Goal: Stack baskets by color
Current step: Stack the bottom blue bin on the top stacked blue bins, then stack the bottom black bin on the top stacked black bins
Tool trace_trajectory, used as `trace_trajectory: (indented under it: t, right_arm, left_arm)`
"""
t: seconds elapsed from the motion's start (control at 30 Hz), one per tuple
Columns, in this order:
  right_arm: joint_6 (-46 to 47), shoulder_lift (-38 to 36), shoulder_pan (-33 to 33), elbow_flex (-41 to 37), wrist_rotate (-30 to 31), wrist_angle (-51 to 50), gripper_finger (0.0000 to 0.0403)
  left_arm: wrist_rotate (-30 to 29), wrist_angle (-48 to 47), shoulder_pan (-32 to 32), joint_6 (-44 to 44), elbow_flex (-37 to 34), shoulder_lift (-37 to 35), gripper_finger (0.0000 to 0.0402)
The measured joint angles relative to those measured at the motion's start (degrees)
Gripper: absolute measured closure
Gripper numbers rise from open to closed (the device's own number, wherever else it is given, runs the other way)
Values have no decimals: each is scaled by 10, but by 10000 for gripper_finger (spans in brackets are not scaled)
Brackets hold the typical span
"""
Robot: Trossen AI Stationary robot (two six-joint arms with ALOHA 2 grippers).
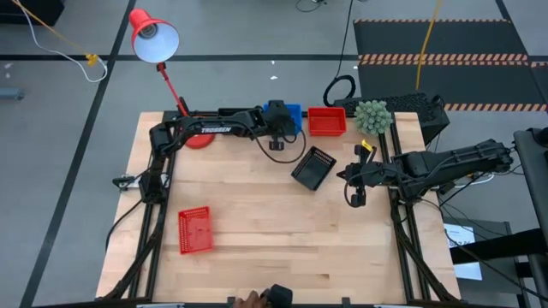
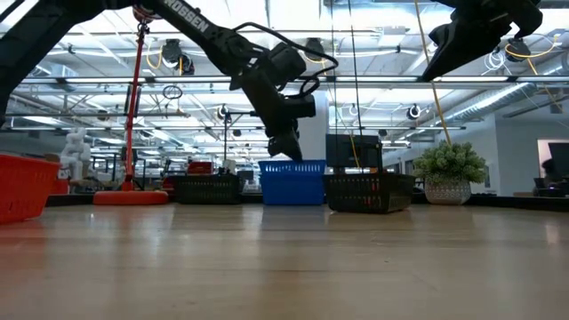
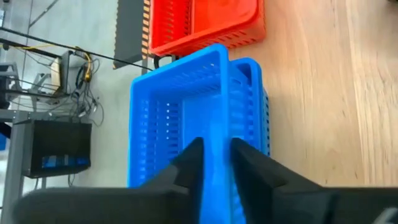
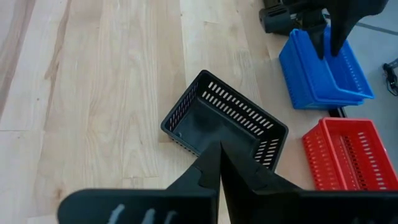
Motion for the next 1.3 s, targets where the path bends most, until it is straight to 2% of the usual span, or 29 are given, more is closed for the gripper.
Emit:
trace_trajectory:
  t: [0.13, 0.27, 0.47, 0.63, 0.77, 0.9, 1.1, 1.3]
  right_arm:
    - [0, 0, 0, 0, 0, 0, 399]
    - [3, 0, 0, 0, -2, 0, 399]
    - [-3, 0, 0, -28, -3, 29, 399]
    - [-18, 1, -3, -76, -6, 76, 399]
    - [3, 3, -16, -105, -66, 103, 399]
    - [28, 8, -18, -127, -122, 127, 395]
    - [8, 37, -28, -131, -141, 134, 353]
    - [-87, 72, -65, -131, -153, 140, 285]
  left_arm:
    - [-2, 12, -3, -23, 0, 1, 264]
    - [-4, 5, -16, -65, 0, -11, 236]
    - [7, -8, -71, -130, 0, -51, 240]
    - [28, -29, -143, -183, 0, -64, 252]
    - [23, -77, -211, -222, 0, -65, 254]
    - [-28, -145, -285, -272, 0, -65, 254]
    - [-79, -150, -353, -331, -20, -65, 254]
    - [-114, -140, -371, -361, -25, -65, 254]
